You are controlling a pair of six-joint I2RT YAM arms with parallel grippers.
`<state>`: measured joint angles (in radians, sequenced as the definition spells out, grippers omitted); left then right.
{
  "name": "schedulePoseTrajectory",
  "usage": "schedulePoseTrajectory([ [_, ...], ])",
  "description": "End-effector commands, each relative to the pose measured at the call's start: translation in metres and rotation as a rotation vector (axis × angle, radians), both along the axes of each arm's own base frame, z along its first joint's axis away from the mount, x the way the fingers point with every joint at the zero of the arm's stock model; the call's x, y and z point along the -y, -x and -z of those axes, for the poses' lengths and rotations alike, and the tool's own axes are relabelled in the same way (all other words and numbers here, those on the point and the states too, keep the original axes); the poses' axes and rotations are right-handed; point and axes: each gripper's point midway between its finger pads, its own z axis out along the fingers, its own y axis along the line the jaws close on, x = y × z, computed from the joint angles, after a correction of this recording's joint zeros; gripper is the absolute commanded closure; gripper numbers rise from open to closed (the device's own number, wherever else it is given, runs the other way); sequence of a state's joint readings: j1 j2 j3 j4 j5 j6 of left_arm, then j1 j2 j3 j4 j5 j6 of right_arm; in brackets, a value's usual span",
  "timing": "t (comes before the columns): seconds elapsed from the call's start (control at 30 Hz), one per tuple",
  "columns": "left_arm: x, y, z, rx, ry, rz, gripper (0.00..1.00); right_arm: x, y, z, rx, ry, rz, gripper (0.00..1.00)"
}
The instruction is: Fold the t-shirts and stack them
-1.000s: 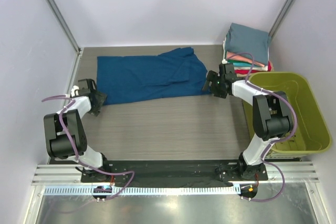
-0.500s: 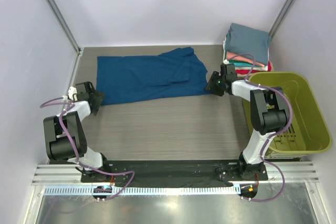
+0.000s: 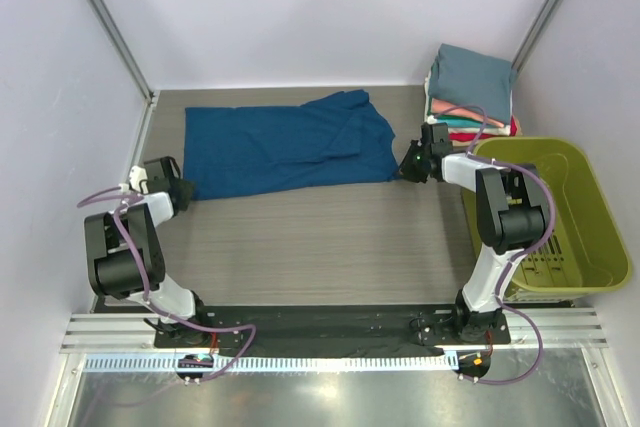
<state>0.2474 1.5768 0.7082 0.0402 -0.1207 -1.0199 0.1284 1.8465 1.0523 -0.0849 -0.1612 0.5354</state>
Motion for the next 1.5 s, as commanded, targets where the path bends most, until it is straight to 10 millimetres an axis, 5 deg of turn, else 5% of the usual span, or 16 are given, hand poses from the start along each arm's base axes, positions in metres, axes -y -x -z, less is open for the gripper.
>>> schedulePoseTrajectory([
  [0.0, 0.003, 0.011, 0.018, -0.056, 0.024, 0.006, 0.77, 0.001, -0.002, 0.003, 0.009, -0.011, 0.003, 0.97],
  [0.1, 0.002, 0.011, 0.019, -0.065, 0.015, 0.007, 1.00, 0.002, -0.001, 0.007, 0.000, -0.012, 0.013, 0.99],
  [0.2, 0.000, -0.001, 0.009, -0.038, 0.037, -0.017, 1.00, 0.000, -0.005, 0.009, -0.037, -0.026, 0.023, 0.99],
  [0.27, 0.009, -0.005, 0.007, -0.067, 0.097, -0.005, 1.00, -0.007, -0.028, -0.013, -0.004, -0.049, 0.016, 0.99],
  [0.3, 0.008, -0.024, -0.013, -0.022, 0.109, 0.006, 1.00, -0.010, -0.031, -0.020, -0.019, -0.055, 0.005, 0.99],
  [0.33, 0.009, -0.031, -0.025, -0.004, 0.121, 0.009, 1.00, -0.015, -0.056, -0.052, 0.050, -0.076, -0.010, 0.99],
  [0.4, 0.009, -0.047, -0.061, 0.067, 0.127, 0.016, 1.00, -0.020, -0.069, -0.093, 0.110, -0.085, -0.034, 0.99],
  [0.43, 0.008, -0.050, -0.076, 0.100, 0.120, 0.016, 1.00, -0.020, -0.078, -0.141, 0.218, -0.090, -0.039, 0.99],
  [0.47, 0.005, -0.049, -0.104, 0.155, 0.096, 0.010, 1.00, -0.015, -0.081, -0.161, 0.266, -0.072, -0.016, 0.99],
  [0.57, 0.000, -0.036, -0.134, 0.188, 0.054, -0.010, 1.00, -0.003, -0.069, -0.203, 0.355, -0.035, 0.013, 0.99],
  [0.67, -0.002, -0.016, -0.124, 0.149, 0.052, -0.021, 1.00, 0.011, -0.042, -0.174, 0.274, 0.002, 0.054, 0.99],
  [0.7, -0.001, -0.009, -0.117, 0.137, 0.059, -0.021, 1.00, 0.016, -0.026, -0.142, 0.199, 0.014, 0.069, 0.99],
  [0.83, 0.008, 0.030, -0.054, -0.001, 0.118, -0.016, 1.00, 0.018, 0.013, -0.079, 0.068, 0.022, 0.062, 0.99],
  [0.93, 0.014, 0.047, -0.029, -0.066, 0.151, -0.006, 1.00, 0.026, 0.042, -0.047, -0.003, 0.057, 0.072, 0.99],
  [1.1, 0.020, 0.078, -0.006, -0.127, 0.211, -0.020, 1.00, 0.041, 0.080, -0.038, -0.024, 0.093, 0.127, 0.99],
  [1.47, 0.019, 0.112, -0.036, -0.107, 0.162, -0.029, 1.00, 0.052, 0.143, -0.066, 0.082, -0.006, 0.297, 0.99],
])
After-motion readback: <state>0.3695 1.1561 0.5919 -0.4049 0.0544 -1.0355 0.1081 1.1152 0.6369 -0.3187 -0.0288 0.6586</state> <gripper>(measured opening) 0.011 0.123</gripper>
